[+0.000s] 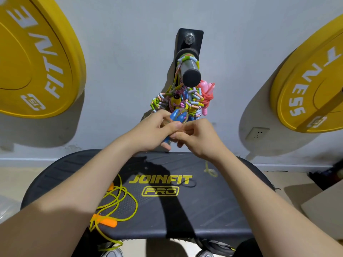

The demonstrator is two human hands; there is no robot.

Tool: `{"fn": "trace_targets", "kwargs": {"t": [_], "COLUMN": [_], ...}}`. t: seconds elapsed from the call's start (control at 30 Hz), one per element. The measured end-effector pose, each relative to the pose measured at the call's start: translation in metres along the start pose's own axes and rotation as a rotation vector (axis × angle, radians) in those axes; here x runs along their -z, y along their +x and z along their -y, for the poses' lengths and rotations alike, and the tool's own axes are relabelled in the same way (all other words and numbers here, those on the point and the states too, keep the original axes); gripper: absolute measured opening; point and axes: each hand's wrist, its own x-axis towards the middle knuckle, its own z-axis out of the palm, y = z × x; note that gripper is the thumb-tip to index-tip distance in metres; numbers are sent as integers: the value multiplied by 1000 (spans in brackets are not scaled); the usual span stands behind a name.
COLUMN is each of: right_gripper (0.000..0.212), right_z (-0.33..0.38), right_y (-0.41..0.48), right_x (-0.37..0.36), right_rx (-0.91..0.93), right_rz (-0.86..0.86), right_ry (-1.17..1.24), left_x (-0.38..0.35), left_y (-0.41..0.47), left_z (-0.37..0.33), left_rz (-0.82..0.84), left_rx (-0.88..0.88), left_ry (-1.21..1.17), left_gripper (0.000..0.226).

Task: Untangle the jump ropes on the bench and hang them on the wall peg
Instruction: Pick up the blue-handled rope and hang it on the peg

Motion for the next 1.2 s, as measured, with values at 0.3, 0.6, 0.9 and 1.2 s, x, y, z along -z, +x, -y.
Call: {"fn": "trace_targets", "kwargs": {"t": [0.3, 0.6, 0.9, 1.2], "right_gripper": [22, 21, 28, 37], "right_z": [13, 10, 17, 18], "right_y": [-4, -12, -11, -10], "right_x": [6, 18, 15, 18], "right_rx": [71, 109, 194, 167], "right_rz": [-12, -47, 142, 11], "right_ry": [-229, -341, -510, -323], "left_x": [5, 8, 11, -1], "left_y": [-6, -4, -1, -11], "left_z": [-2, -1, 11, 7], "left_rz": [-279, 20, -80, 97], "left_rx": [-91, 118, 21, -135], "left_ry": [367, 262, 442, 736], "left_gripper": [32, 11, 56, 44]}}
